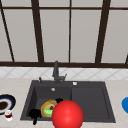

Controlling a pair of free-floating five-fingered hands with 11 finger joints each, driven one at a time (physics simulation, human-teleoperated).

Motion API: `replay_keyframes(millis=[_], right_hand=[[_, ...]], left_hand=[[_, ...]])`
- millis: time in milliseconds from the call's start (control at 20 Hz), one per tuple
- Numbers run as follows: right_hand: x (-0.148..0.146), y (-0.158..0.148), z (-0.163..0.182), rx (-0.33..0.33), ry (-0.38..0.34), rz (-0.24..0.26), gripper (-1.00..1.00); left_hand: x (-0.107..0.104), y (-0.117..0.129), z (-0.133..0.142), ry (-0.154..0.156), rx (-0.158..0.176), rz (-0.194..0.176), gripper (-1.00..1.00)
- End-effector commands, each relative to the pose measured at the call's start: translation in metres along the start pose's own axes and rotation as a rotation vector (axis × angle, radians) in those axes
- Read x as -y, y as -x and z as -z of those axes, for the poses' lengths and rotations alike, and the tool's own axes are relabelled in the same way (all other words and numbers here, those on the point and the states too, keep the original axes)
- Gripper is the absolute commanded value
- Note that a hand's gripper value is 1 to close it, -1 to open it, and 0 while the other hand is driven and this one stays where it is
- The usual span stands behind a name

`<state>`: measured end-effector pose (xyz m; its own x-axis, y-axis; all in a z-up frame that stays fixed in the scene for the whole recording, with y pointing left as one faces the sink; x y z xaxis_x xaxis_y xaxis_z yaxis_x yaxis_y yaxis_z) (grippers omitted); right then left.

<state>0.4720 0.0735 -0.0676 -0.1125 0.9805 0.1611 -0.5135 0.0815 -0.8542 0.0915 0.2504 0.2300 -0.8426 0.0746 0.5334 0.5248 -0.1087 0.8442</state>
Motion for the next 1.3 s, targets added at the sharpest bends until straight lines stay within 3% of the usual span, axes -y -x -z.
replay_keyframes(millis=[0,250,400,450,600,850,1250], right_hand=[[0.000,0.003,0.015,-0.001,-0.011,0.002,-1.00],[-0.005,0.013,0.032,0.015,-0.020,-0.011,-1.00],[-0.007,0.010,0.035,0.014,-0.064,0.004,-1.00],[-0.007,0.008,0.038,0.006,-0.081,0.007,1.00],[-0.003,0.006,0.037,-0.014,-0.032,0.062,1.00],[0.000,0.009,0.039,-0.022,0.097,0.090,1.00],[0.013,0.015,0.043,-0.006,0.140,0.121,1.00]], left_hand=[[0.000,0.000,0.000,0.000,0.000,0.000,0.00],[0.000,0.000,0.000,0.000,0.000,0.000,0.00],[0.000,0.000,0.000,0.000,0.000,0.000,0.00],[0.000,0.000,0.000,0.000,0.000,0.000,0.00],[0.000,0.000,0.000,0.000,0.000,0.000,0.00],[0.000,0.000,0.000,0.000,0.000,0.000,0.00],[0.000,0.000,0.000,0.000,0.000,0.000,0.00]])
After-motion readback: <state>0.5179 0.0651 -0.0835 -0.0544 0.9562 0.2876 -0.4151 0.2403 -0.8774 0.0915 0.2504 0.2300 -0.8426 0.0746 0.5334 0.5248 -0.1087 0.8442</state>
